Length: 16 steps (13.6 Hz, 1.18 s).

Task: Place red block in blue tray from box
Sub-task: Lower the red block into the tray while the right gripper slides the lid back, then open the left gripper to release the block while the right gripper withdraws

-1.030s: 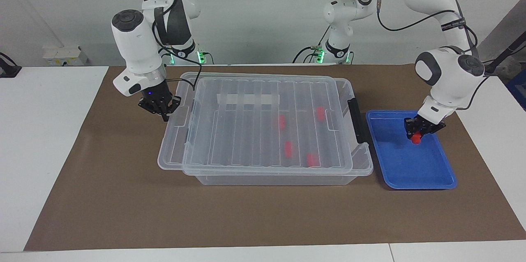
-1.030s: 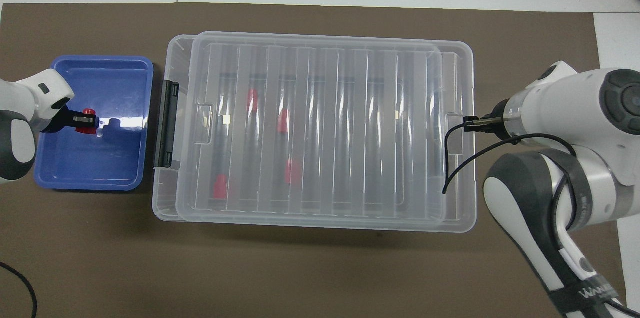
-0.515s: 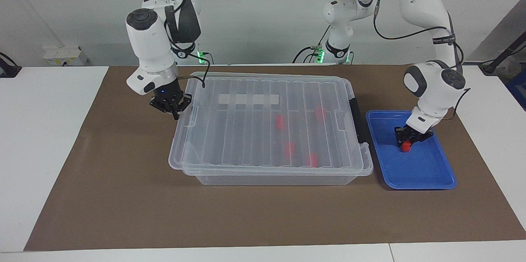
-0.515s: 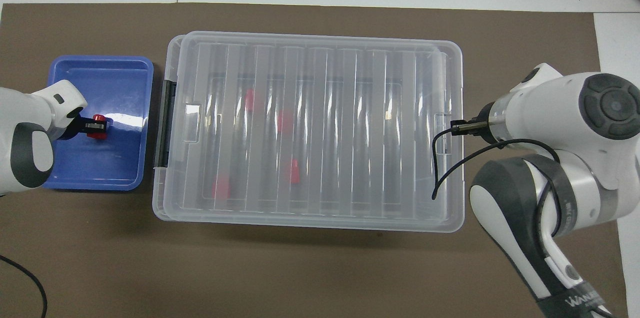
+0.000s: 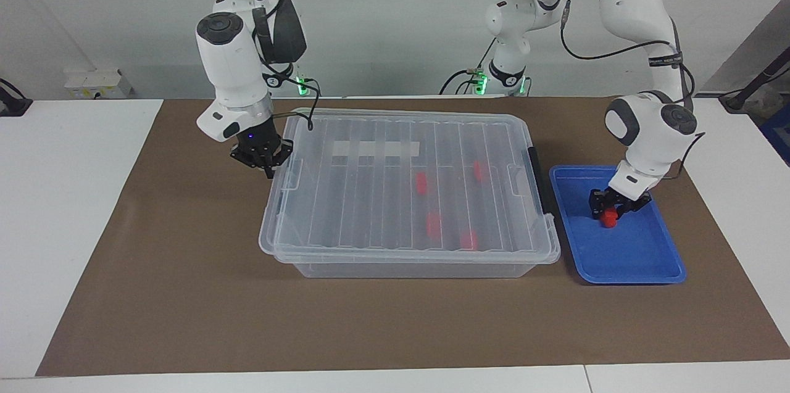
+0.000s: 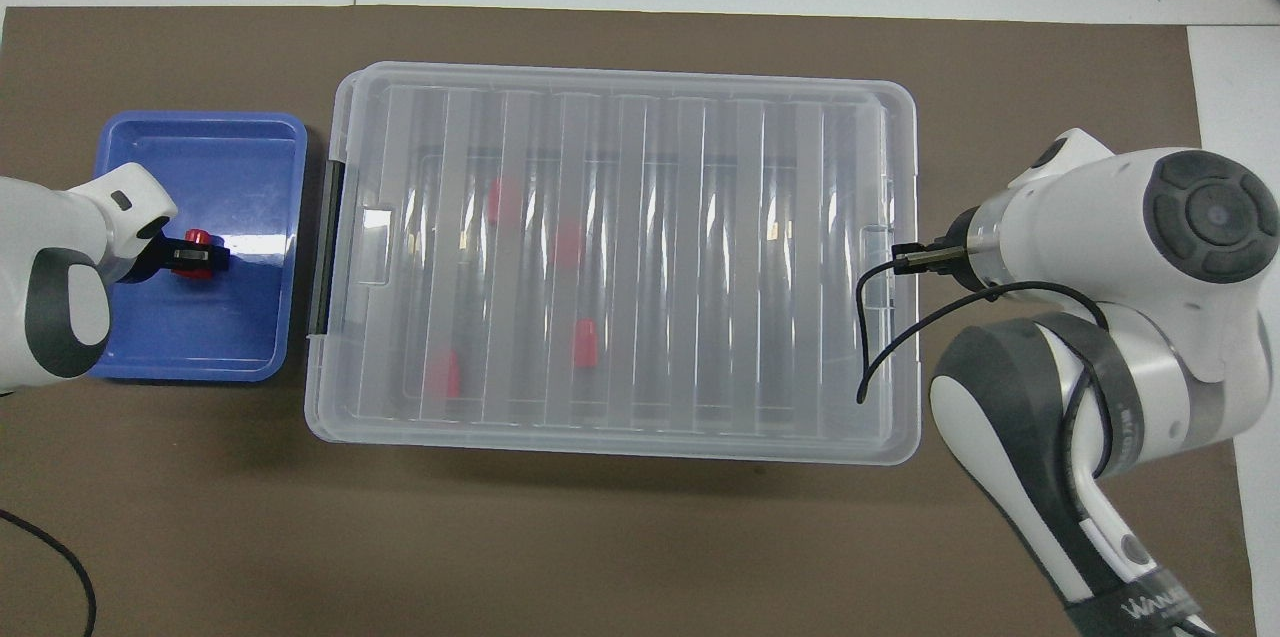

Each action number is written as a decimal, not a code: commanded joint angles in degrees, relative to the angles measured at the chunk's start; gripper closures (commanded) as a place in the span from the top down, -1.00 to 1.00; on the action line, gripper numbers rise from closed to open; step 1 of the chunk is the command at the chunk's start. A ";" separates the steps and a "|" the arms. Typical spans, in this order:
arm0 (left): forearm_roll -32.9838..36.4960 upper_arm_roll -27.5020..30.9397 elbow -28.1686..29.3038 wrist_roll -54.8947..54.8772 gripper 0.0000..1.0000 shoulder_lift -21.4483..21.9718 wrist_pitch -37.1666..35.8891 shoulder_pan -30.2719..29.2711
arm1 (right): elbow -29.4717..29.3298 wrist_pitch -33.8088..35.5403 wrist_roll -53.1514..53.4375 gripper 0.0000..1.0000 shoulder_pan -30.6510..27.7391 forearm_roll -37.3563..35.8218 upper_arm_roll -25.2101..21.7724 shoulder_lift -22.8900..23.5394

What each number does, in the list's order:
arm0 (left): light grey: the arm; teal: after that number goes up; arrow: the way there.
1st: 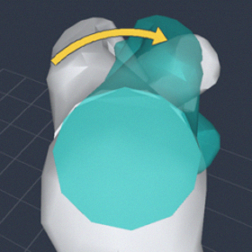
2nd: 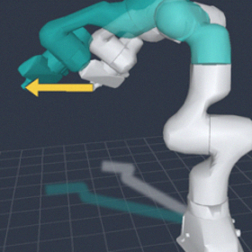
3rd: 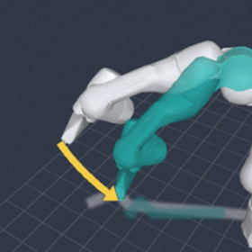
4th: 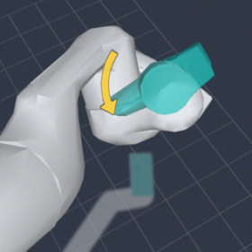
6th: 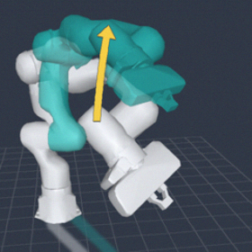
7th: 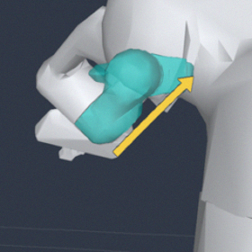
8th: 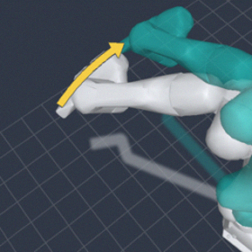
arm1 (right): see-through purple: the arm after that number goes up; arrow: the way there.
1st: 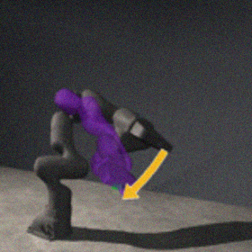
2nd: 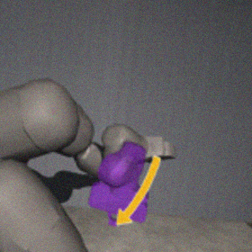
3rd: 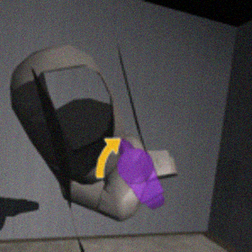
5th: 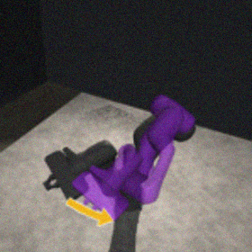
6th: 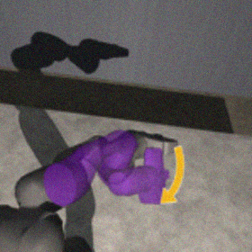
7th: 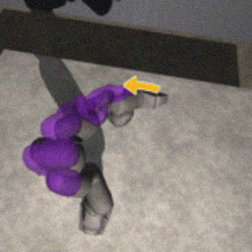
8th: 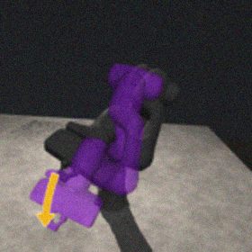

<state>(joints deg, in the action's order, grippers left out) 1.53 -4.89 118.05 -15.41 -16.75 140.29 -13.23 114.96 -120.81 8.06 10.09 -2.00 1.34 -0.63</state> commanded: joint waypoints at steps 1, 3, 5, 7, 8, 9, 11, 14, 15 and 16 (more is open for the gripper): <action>0.93 -0.03 -4.29 1.34 1.00 4.79 -12.00 0.39 | 1.41 -0.75 -1.39 -1.00 -0.07 1.21 0.16 -1.13; 0.93 -0.20 -10.53 1.35 1.00 7.42 -24.40 0.40 | 1.41 -0.66 -1.47 -1.00 -0.07 1.21 0.16 -1.13; 0.93 -0.38 -13.01 1.43 1.00 11.28 -31.80 0.39 | 1.24 -0.13 -1.56 -1.00 -0.24 1.21 0.16 -1.13; 0.58 -0.64 -13.46 1.52 1.00 16.02 -35.95 0.48 | 1.24 -0.13 -1.56 -1.00 -0.07 1.21 0.24 -1.21; 0.58 -1.34 -13.38 1.52 1.00 18.57 -37.79 0.74 | 1.24 -0.22 -1.56 -1.00 0.02 1.21 0.24 -1.21; 0.58 -1.52 -13.38 1.43 1.00 20.51 -39.38 1.70 | 1.24 -0.13 -1.56 -1.00 0.02 1.21 0.24 -1.21; 0.58 -1.70 -12.50 1.08 1.00 21.76 -39.92 3.03 | 1.24 -0.22 -1.56 -1.00 0.02 1.29 0.24 -1.21; 0.58 -1.70 -12.58 1.17 1.00 21.94 -40.44 3.73 | 1.24 -0.13 -1.56 -1.00 0.37 1.29 0.24 -1.22; 0.58 -1.70 -13.19 1.08 1.00 22.11 -40.88 3.91 | 1.24 -0.13 -1.65 -1.00 0.37 1.64 0.24 -1.30; 0.58 -2.31 -15.55 1.34 1.00 21.94 -43.93 4.52 | 1.24 -0.13 -1.65 -1.00 0.37 1.82 0.24 -1.30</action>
<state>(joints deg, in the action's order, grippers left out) 1.53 -7.08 104.49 -14.82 4.71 100.06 -9.91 114.96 -120.80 8.06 10.43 -1.73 1.36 -0.65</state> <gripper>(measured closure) 0.000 0.991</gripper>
